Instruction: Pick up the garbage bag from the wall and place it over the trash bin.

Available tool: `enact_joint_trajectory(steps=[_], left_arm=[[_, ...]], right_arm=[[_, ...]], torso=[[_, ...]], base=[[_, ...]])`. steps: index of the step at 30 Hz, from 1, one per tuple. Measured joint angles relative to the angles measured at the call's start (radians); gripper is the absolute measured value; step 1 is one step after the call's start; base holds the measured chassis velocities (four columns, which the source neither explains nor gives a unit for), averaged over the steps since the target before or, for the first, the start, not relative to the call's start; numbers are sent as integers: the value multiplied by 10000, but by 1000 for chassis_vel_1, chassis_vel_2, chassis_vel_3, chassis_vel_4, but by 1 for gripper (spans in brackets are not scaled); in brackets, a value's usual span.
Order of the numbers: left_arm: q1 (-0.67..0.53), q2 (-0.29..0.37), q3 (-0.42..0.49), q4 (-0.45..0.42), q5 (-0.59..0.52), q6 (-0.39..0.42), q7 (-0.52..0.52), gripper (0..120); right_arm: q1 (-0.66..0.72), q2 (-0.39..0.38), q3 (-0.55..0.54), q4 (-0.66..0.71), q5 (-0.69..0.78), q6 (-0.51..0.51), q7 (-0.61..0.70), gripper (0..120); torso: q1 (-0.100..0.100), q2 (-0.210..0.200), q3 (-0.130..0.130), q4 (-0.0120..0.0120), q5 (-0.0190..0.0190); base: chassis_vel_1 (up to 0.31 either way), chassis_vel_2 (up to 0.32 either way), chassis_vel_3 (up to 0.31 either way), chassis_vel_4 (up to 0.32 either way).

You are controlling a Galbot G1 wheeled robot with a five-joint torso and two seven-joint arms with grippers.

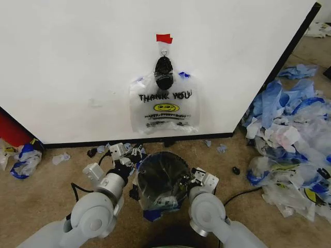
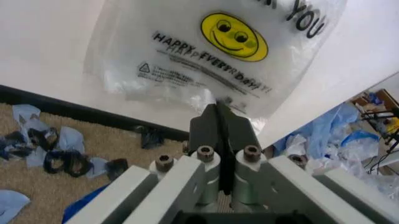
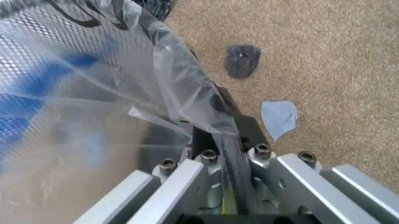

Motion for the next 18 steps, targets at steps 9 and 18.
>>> enact_joint_trajectory(steps=[9,18], left_arm=[[-44,111,22,-39,-52,10,38,0],[-130,314,-28,-160,-230,40,40,0]], right_arm=[[-98,-207,148,186,19,-177,-6,20],[-223,-465,368,580,412,-280,150,55]], torso=[[3,-8,7,8,8],[4,-9,8,4,8]], base=[[0,0,0,0],[0,0,0,0]])
